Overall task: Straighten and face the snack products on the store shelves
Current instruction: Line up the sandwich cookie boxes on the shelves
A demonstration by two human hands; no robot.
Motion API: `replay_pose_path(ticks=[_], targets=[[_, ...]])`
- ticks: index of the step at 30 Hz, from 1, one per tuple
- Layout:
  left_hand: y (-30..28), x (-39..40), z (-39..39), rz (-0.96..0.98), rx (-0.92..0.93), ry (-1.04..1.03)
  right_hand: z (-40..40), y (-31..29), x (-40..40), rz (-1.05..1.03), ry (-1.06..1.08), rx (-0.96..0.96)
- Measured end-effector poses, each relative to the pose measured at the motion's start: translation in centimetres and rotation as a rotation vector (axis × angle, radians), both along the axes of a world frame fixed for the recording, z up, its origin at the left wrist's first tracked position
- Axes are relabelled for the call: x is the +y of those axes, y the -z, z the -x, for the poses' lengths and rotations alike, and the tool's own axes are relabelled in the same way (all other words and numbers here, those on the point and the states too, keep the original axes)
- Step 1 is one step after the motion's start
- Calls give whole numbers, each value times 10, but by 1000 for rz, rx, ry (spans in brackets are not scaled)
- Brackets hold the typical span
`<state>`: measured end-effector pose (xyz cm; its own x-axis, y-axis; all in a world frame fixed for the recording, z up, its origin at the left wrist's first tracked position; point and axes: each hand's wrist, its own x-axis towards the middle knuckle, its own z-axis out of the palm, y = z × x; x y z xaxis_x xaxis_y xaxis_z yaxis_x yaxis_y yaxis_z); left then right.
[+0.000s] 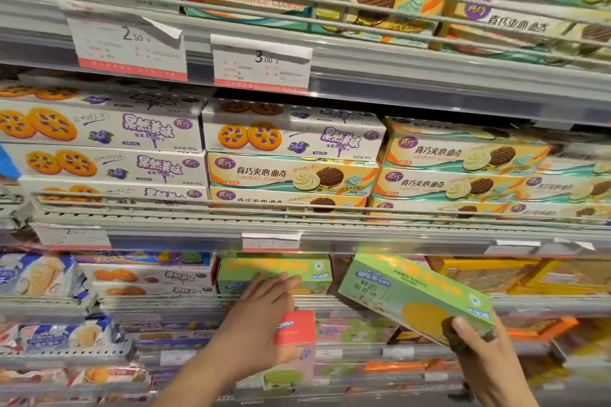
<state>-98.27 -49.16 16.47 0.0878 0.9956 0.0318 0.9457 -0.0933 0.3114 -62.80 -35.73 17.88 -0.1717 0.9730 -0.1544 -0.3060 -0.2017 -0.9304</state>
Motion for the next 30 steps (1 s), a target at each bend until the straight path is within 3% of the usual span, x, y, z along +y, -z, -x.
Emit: replay_pose_path(ticks=[9, 14, 18, 22, 26, 30], targets=[[-7, 4, 8, -3, -80, -10, 25, -2, 5, -41, -80, -39], [-6, 2, 8, -1, -118, -15, 47, -19, 8, -256, -128, -398], [-5, 3, 7, -8, -101, -28, 61, -25, 9, -340, -148, -566], [-5, 1, 6, -7, -101, -20, 64, -24, 9, -365, -52, -686], [-8, -1, 0, -52, -138, -38, 75, -28, 2, -361, 49, -675], [-20, 1, -7, -68, -319, -115, 83, -24, -1, -320, 154, -680]])
